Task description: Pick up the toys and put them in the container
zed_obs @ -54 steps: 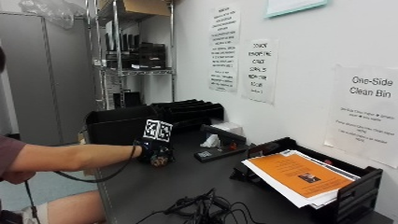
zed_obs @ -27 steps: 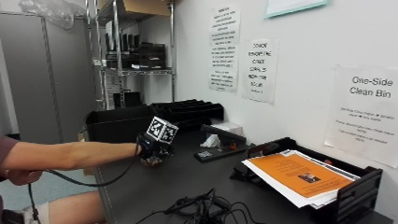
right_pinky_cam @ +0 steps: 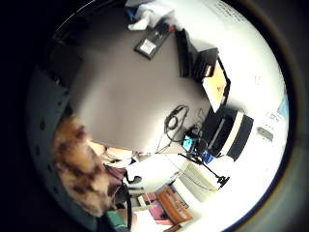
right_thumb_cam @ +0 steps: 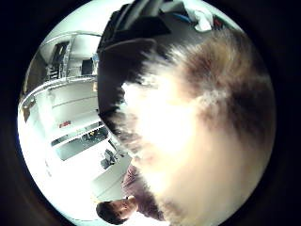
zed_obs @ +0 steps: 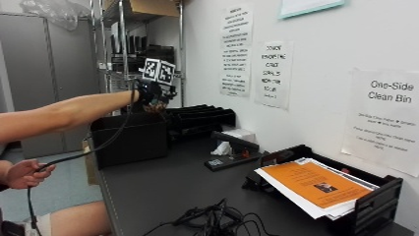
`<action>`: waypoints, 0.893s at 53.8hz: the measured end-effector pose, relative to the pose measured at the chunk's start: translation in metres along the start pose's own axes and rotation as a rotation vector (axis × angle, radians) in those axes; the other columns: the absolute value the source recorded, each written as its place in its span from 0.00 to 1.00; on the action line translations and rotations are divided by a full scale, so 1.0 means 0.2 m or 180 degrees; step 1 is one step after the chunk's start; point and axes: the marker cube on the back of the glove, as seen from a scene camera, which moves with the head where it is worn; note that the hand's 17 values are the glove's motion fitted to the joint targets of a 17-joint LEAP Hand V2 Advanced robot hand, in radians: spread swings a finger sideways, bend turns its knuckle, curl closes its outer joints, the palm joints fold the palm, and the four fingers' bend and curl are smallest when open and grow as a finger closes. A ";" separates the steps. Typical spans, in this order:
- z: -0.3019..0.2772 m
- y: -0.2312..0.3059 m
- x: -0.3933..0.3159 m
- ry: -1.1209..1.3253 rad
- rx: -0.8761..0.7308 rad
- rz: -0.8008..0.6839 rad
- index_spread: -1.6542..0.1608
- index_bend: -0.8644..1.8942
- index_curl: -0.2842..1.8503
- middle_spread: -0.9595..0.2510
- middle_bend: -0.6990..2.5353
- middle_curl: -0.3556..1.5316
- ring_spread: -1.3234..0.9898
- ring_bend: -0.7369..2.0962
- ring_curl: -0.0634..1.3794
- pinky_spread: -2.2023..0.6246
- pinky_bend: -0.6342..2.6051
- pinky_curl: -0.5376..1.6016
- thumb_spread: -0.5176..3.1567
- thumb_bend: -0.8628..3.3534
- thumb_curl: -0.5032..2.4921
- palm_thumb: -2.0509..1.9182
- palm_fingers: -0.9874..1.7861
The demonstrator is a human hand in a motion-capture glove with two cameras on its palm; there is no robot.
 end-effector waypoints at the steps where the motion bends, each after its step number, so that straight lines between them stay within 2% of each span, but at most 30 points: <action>1: -0.05 0.01 -0.03 0.0020 0.0046 -0.0019 0.75 0.71 0.59 0.51 0.59 0.76 0.35 0.68 0.60 0.65 0.47 0.49 0.39 0.24 0.45 0.68 0.66; 12: -0.33 -0.01 -0.43 0.0158 0.0391 -0.0295 0.75 0.71 0.64 0.51 0.60 0.78 0.35 0.69 0.63 0.65 0.49 0.51 0.39 0.24 0.47 0.67 0.64; 25: -0.28 -0.19 -1.01 0.0183 0.0450 -0.0780 0.75 0.71 0.68 0.52 0.61 0.79 0.35 0.71 0.64 0.65 0.49 0.52 0.38 0.23 0.50 0.67 0.63; 30: -0.26 -0.18 -1.15 -0.0232 0.0825 -0.1400 0.75 0.71 0.69 0.52 0.61 0.79 0.35 0.71 0.64 0.65 0.50 0.52 0.38 0.23 0.51 0.67 0.63; 32: -0.24 -0.18 -1.15 -0.0103 0.0786 -0.1325 0.75 0.71 0.69 0.52 0.61 0.79 0.35 0.71 0.64 0.65 0.50 0.52 0.38 0.23 0.51 0.67 0.63; 35: -0.19 -0.19 -1.14 0.0186 0.0671 -0.0887 0.75 0.71 0.70 0.52 0.61 0.79 0.35 0.71 0.65 0.65 0.50 0.52 0.38 0.23 0.51 0.67 0.63; 40: -0.15 -0.24 -1.21 0.0228 0.0828 -0.1007 0.75 0.70 0.71 0.52 0.61 0.79 0.36 0.71 0.65 0.66 0.50 0.53 0.38 0.23 0.52 0.67 0.62; 44: -0.10 -0.26 -1.20 0.0477 0.0559 -0.0729 0.76 0.65 0.70 0.52 0.58 0.77 0.36 0.70 0.64 0.66 0.51 0.53 0.38 0.21 0.51 0.65 0.54; 45: -0.09 -0.26 -1.20 0.0487 0.0509 -0.0674 0.76 0.66 0.71 0.52 0.59 0.77 0.36 0.71 0.64 0.66 0.52 0.54 0.38 0.22 0.51 0.66 0.56; 47: -0.08 -0.26 -1.20 0.0529 0.0420 -0.0693 0.76 0.58 0.68 0.53 0.55 0.75 0.37 0.70 0.63 0.67 0.51 0.54 0.41 0.21 0.49 0.64 0.43; 48: -0.07 -0.26 -1.19 0.0574 0.0383 -0.0766 0.77 0.51 0.66 0.54 0.52 0.73 0.39 0.68 0.63 0.68 0.54 0.55 0.43 0.19 0.48 0.61 0.33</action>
